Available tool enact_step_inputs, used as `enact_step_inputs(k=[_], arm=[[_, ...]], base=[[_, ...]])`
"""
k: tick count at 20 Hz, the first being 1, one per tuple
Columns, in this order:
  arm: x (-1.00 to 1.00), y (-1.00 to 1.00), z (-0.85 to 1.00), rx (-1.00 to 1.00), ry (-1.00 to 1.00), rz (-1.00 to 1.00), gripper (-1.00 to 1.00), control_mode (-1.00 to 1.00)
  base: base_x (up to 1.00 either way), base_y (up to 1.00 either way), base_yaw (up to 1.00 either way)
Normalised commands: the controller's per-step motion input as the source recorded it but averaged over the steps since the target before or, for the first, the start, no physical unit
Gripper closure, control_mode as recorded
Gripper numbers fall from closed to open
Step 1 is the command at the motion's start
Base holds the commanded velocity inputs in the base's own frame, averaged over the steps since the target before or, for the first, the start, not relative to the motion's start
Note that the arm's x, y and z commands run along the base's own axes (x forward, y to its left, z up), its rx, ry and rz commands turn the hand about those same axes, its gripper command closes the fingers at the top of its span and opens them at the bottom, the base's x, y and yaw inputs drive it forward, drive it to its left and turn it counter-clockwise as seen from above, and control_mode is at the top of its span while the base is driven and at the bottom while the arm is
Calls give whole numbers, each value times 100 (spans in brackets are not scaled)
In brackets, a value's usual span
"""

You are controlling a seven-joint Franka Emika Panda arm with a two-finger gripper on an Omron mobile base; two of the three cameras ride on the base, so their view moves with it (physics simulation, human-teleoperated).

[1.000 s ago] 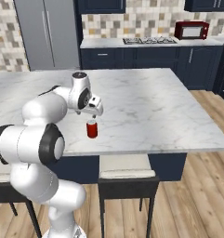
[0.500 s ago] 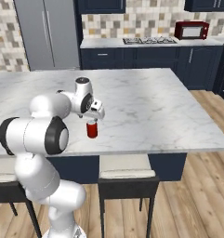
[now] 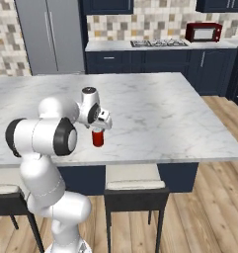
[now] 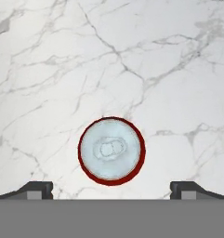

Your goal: Four empty soda cans are scattered around the kitchen. Gather all the cans and cluster them next to the stove for recycling.

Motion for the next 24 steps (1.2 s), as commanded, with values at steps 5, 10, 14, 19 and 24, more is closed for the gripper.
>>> enact_step_inputs(k=[5, 10, 14, 19, 24], arm=[[18, 2, -23, -6, -1, 0, -100, -100], [15, 0, -18, -2, 0, 0, -100, -100], [7, 0, -21, 0, 0, 0, -100, -100], [12, 0, -18, 0, 0, 0, -100, -100], [4, 0, -13, 0, 0, 0, -100, -100]], base=[[0, 0, 0], [0, 0, 0], [0, 0, 0], [0, 0, 0], [0, 0, 0]])
